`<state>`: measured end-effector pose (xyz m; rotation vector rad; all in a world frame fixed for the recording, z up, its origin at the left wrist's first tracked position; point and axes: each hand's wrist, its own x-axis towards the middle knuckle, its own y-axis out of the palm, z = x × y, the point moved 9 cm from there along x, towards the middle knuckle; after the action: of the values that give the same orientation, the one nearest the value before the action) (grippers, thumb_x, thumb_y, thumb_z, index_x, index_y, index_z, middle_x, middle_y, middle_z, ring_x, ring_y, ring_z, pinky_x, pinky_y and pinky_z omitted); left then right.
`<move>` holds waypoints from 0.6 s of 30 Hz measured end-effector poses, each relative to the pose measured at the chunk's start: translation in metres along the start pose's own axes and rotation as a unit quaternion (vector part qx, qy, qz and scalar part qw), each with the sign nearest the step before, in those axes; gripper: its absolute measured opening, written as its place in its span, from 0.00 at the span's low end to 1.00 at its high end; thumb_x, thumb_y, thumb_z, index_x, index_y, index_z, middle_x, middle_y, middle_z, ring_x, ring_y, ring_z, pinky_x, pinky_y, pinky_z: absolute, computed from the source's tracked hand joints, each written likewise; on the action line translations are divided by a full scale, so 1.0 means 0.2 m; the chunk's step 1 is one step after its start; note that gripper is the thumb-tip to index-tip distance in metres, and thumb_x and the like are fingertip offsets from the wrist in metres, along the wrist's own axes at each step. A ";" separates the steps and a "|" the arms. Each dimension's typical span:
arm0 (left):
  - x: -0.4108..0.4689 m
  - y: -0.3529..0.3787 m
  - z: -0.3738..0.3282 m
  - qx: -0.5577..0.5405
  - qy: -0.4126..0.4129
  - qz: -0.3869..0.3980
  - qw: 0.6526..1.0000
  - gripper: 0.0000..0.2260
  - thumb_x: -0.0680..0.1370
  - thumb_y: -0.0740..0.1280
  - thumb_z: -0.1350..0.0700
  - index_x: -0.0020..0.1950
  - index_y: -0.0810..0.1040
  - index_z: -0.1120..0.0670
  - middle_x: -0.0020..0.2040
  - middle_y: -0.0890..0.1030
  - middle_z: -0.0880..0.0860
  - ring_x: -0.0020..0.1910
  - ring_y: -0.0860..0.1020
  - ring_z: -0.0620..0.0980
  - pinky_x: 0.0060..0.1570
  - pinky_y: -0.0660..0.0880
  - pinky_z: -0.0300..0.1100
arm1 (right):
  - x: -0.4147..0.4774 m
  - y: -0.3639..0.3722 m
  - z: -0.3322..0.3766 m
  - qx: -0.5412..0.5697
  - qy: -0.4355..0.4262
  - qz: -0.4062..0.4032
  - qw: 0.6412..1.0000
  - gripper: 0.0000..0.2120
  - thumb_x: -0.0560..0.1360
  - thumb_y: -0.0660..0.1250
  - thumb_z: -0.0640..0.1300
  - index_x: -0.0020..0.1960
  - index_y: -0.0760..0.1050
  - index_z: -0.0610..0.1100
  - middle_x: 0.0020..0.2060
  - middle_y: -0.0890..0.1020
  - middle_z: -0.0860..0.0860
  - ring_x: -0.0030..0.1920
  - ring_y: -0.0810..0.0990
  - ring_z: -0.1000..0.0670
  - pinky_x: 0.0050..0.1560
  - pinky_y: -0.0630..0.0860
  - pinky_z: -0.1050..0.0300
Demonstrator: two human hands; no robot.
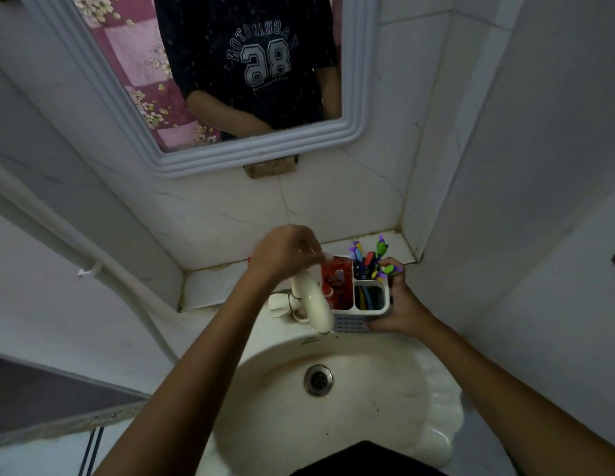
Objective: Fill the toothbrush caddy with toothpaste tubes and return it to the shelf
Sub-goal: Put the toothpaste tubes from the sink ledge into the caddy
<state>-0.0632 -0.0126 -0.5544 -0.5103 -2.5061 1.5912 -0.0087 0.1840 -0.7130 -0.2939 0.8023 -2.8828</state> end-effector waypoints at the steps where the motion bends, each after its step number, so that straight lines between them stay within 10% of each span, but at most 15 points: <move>1: 0.01 -0.04 0.08 -0.026 -0.017 -0.023 0.999 0.11 0.71 0.72 0.42 0.47 0.83 0.48 0.46 0.83 0.47 0.45 0.80 0.46 0.45 0.79 0.46 | 0.00 0.01 0.00 0.004 -0.010 0.003 1.000 0.57 0.60 0.84 0.37 0.72 0.48 0.59 0.67 0.70 0.59 0.67 0.73 0.52 0.65 0.71 0.61; 9: 0.05 0.09 0.72 0.048 -0.142 -0.034 0.988 0.10 0.73 0.68 0.55 0.52 0.83 0.47 0.56 0.83 0.51 0.54 0.80 0.53 0.53 0.77 0.43 | -0.03 0.01 0.09 0.070 -0.039 0.013 0.997 0.55 0.57 0.83 0.32 0.69 0.48 0.48 0.69 0.66 0.71 0.67 0.71 0.66 0.65 0.69 0.70; 12: 0.07 0.26 0.73 0.117 -0.078 0.019 0.990 0.17 0.76 0.65 0.58 0.64 0.78 0.45 0.66 0.79 0.48 0.64 0.76 0.51 0.59 0.75 0.43 | -0.04 0.00 0.07 0.074 -0.022 0.013 0.997 0.59 0.54 0.88 0.48 0.71 0.50 0.54 0.66 0.69 0.71 0.64 0.74 0.66 0.62 0.73 0.68; 18: 0.20 0.48 0.67 0.191 0.085 0.060 0.976 0.43 0.72 0.63 0.67 0.73 0.53 0.28 0.75 0.60 0.32 0.74 0.63 0.38 0.68 0.69 0.41 | -0.03 0.01 0.10 0.064 -0.047 0.007 0.997 0.63 0.55 0.82 0.23 0.70 0.46 0.59 0.69 0.64 0.73 0.68 0.69 0.67 0.63 0.69 0.71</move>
<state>-0.1182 -0.0767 -0.7018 -0.7181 -2.0109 1.9207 0.0021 0.1733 -0.6994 -0.4050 0.6000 -2.8660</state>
